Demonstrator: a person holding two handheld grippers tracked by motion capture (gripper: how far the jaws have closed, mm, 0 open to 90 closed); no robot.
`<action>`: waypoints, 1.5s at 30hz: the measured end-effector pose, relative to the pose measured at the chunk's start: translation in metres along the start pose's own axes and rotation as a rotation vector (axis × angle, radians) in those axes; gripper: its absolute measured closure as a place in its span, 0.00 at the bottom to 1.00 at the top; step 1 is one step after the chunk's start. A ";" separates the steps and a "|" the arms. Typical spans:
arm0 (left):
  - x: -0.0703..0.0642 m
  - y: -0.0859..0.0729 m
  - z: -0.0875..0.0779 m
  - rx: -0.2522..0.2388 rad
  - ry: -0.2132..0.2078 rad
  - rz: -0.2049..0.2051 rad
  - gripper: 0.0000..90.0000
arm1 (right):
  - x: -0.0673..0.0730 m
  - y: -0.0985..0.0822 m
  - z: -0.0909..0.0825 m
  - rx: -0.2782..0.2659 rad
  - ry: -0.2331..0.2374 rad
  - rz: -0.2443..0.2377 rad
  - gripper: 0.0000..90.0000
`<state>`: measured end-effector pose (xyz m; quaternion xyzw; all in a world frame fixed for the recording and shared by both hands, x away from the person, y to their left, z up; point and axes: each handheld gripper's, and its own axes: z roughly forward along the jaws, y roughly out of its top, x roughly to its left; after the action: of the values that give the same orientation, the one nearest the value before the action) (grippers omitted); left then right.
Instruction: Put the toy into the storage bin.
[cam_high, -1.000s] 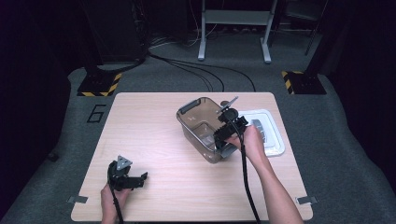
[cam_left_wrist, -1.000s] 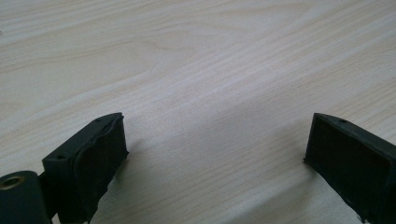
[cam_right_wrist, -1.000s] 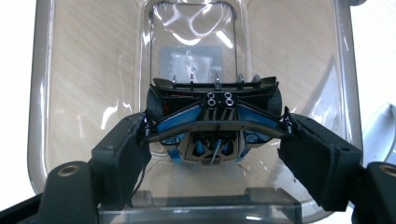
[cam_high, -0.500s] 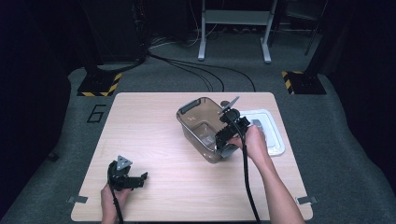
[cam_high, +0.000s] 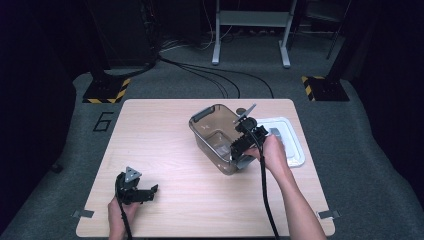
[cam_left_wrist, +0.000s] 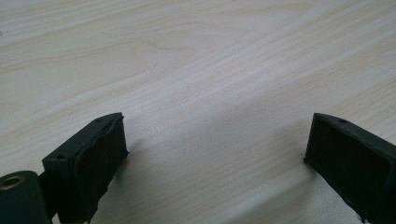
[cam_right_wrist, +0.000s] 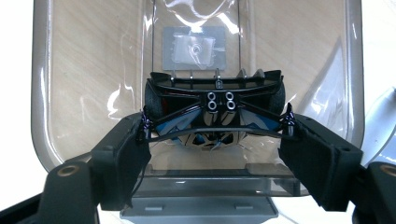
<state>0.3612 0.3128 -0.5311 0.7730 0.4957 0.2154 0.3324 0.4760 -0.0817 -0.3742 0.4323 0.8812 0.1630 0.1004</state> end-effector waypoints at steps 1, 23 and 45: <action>0.000 0.000 0.000 0.000 0.000 0.000 0.06 | 0.000 0.000 0.000 -0.001 -0.001 0.000 0.26; 0.000 0.000 0.000 0.001 -0.001 0.000 0.06 | 0.001 -0.001 0.000 -0.004 -0.005 -0.005 0.26; 0.000 0.000 0.000 0.001 -0.001 0.000 0.06 | -0.005 -0.021 -0.028 -0.091 0.016 0.008 0.09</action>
<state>0.3614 0.3129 -0.5311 0.7732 0.4957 0.2147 0.3321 0.4546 -0.1030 -0.3564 0.4294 0.8719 0.2069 0.1123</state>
